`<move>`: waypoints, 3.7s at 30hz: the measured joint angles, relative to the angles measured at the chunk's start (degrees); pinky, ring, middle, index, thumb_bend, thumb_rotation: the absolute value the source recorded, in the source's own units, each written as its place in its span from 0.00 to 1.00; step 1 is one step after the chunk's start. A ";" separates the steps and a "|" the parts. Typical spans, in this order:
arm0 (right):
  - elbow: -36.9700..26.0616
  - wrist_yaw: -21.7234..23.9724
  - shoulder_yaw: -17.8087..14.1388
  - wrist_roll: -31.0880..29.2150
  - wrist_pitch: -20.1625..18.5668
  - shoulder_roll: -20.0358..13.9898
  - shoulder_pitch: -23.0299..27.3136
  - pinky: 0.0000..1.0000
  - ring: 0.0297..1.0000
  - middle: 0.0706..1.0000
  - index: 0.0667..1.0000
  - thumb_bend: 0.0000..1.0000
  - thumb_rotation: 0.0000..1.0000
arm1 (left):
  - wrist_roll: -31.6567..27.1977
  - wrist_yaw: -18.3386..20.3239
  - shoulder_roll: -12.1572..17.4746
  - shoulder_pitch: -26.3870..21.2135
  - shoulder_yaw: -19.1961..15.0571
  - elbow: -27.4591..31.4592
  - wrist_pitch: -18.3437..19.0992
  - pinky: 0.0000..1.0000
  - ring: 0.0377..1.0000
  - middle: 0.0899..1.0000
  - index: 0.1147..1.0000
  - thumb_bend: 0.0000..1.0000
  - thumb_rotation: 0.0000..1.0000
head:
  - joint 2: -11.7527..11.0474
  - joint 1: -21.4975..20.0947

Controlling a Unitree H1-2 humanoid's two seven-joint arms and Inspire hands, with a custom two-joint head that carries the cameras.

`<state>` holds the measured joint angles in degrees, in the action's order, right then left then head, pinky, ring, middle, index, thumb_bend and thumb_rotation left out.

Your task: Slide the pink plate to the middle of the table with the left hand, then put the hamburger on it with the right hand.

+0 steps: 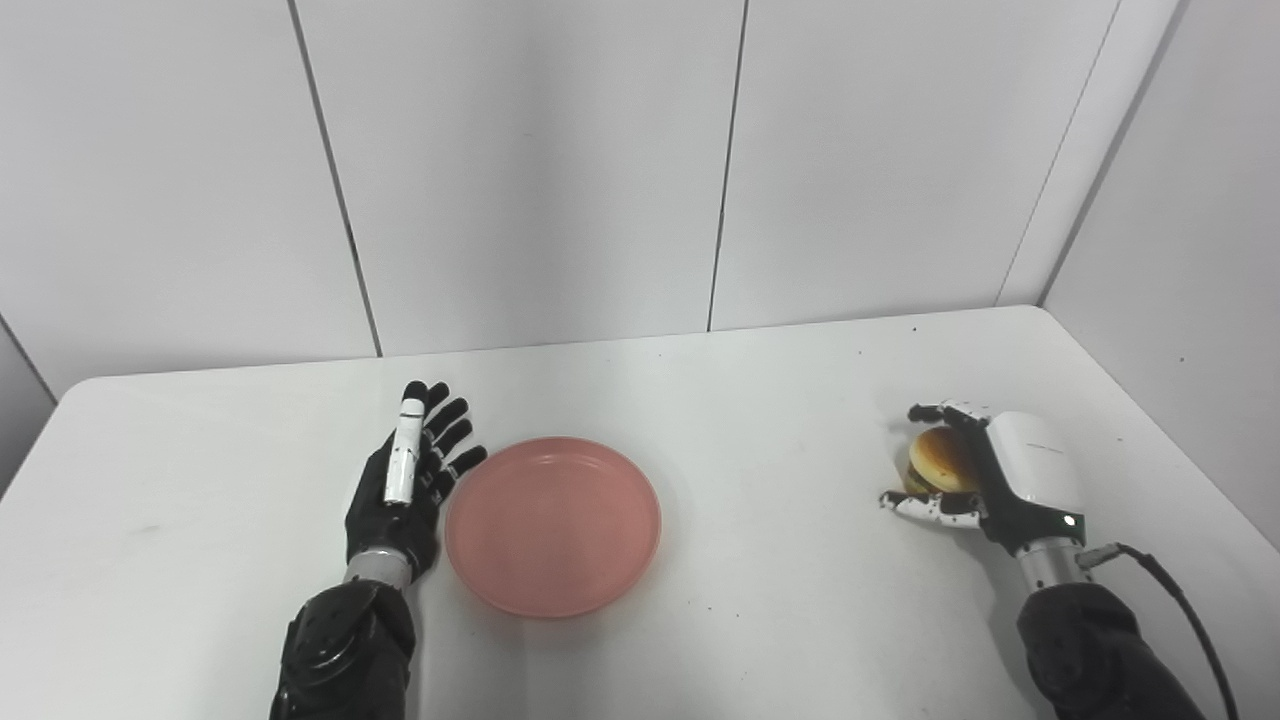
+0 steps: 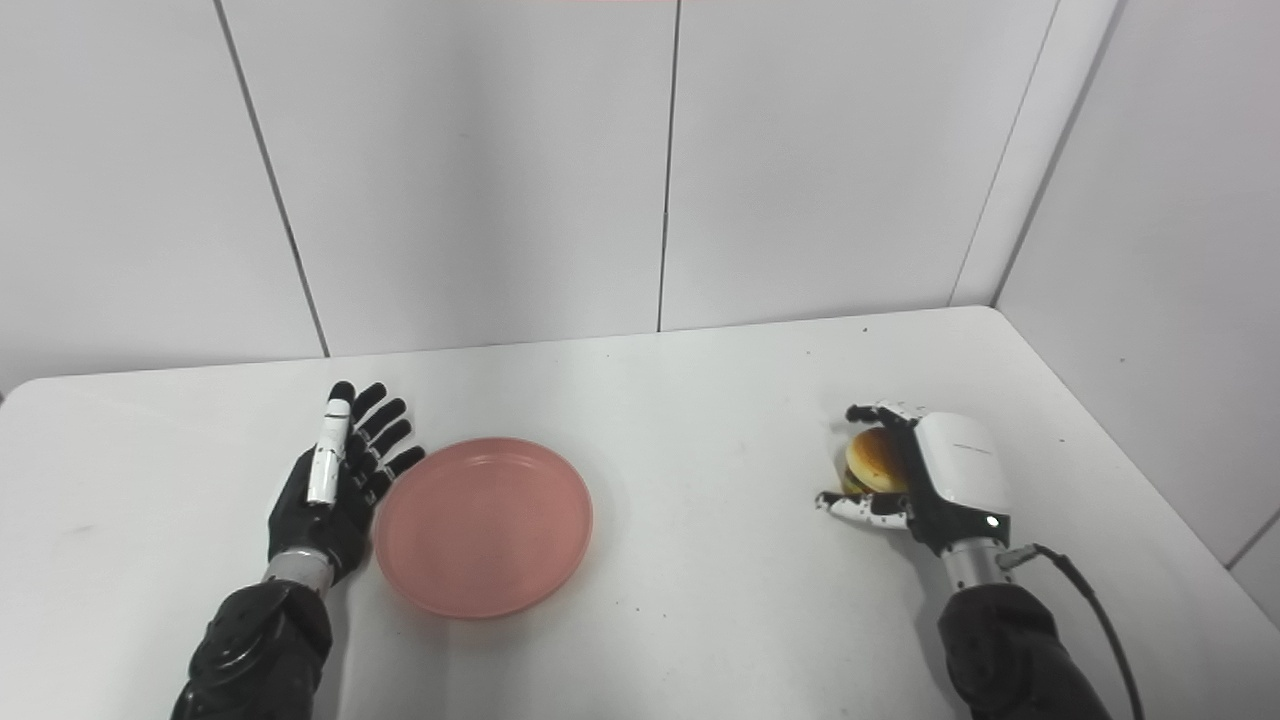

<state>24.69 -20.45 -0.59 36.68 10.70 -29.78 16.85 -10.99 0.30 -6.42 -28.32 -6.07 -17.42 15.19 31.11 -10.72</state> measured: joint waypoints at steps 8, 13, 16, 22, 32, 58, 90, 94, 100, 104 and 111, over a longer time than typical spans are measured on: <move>3.55 -1.48 1.78 -0.96 4.09 -2.01 1.87 0.16 0.17 0.20 0.43 0.51 0.17 | 0.01 0.00 0.04 0.00 0.03 0.36 0.53 0.76 0.88 0.84 0.81 0.62 0.82 | 0.70 0.00; 2.96 -0.93 2.02 -1.94 4.07 -2.02 1.78 0.13 0.14 0.17 0.43 0.51 0.17 | -0.06 0.07 0.14 -0.02 -0.28 0.37 0.66 0.77 0.87 0.84 0.81 0.62 0.81 | 0.70 0.17; 2.75 -0.43 2.03 -2.49 4.08 -2.13 1.78 0.13 0.15 0.17 0.43 0.51 0.17 | -0.07 0.07 0.12 -0.06 -0.42 0.35 0.68 0.77 0.87 0.84 0.82 0.62 0.80 | 0.70 0.35; -1.64 1.96 2.18 -2.66 3.97 -2.06 0.61 0.16 0.17 0.21 0.43 0.51 0.16 | -0.03 0.07 0.11 -0.08 -0.38 0.35 0.67 0.77 0.88 0.84 0.82 0.62 0.80 | 1.32 2.37; -19.02 8.83 2.12 -2.71 1.32 -0.01 1.71 0.16 0.18 0.23 0.43 0.51 0.16 | 0.25 -0.18 -0.36 -0.69 0.43 -0.56 0.68 0.77 0.89 0.85 0.83 0.63 0.82 | 1.41 6.59; -27.19 18.82 12.51 2.30 -2.84 19.25 11.10 0.15 0.18 0.23 0.43 0.51 0.15 | 2.55 -1.94 -2.40 -0.71 2.70 -1.85 -1.97 0.72 0.90 0.85 0.84 0.62 0.84 | 2.37 14.15; -2.91 11.16 22.94 7.21 2.07 22.57 12.15 0.27 0.34 0.42 0.45 0.50 0.18 | 2.70 -2.54 -2.53 -1.44 2.70 -3.88 -3.38 0.60 0.75 0.78 0.82 0.64 0.82 | 1.93 15.64; -3.27 11.17 24.08 8.19 2.17 21.02 12.28 0.41 0.48 0.56 0.57 0.56 0.53 | 2.75 -2.54 -2.48 -1.61 2.87 -4.10 -3.38 0.61 0.79 0.80 0.83 0.64 0.84 | 1.85 15.64; -3.47 11.21 24.62 8.75 2.48 18.59 12.29 0.56 0.65 0.71 0.70 0.66 0.99 | 2.71 -2.55 -2.48 -1.61 2.69 -4.06 -3.33 0.69 0.84 0.83 0.83 0.65 0.82 | 1.58 15.29; -3.66 11.21 24.45 7.69 3.10 17.85 12.22 0.59 0.67 0.72 0.70 0.71 1.00 | 2.47 -2.54 -2.49 -1.69 2.48 -4.07 -3.25 0.69 0.87 0.87 0.83 0.63 0.83 | 1.58 15.38; -9.54 11.46 22.74 5.30 4.97 17.30 12.05 0.59 0.68 0.72 0.71 0.71 1.00 | 2.39 -1.76 -2.40 -1.76 2.51 -4.05 -3.03 0.74 0.88 0.86 0.87 0.62 0.84 | 1.58 15.38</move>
<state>15.15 -8.98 22.16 41.98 15.67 -12.48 28.90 -8.60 -1.46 -8.82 -30.08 -3.55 -21.47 12.16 32.70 4.66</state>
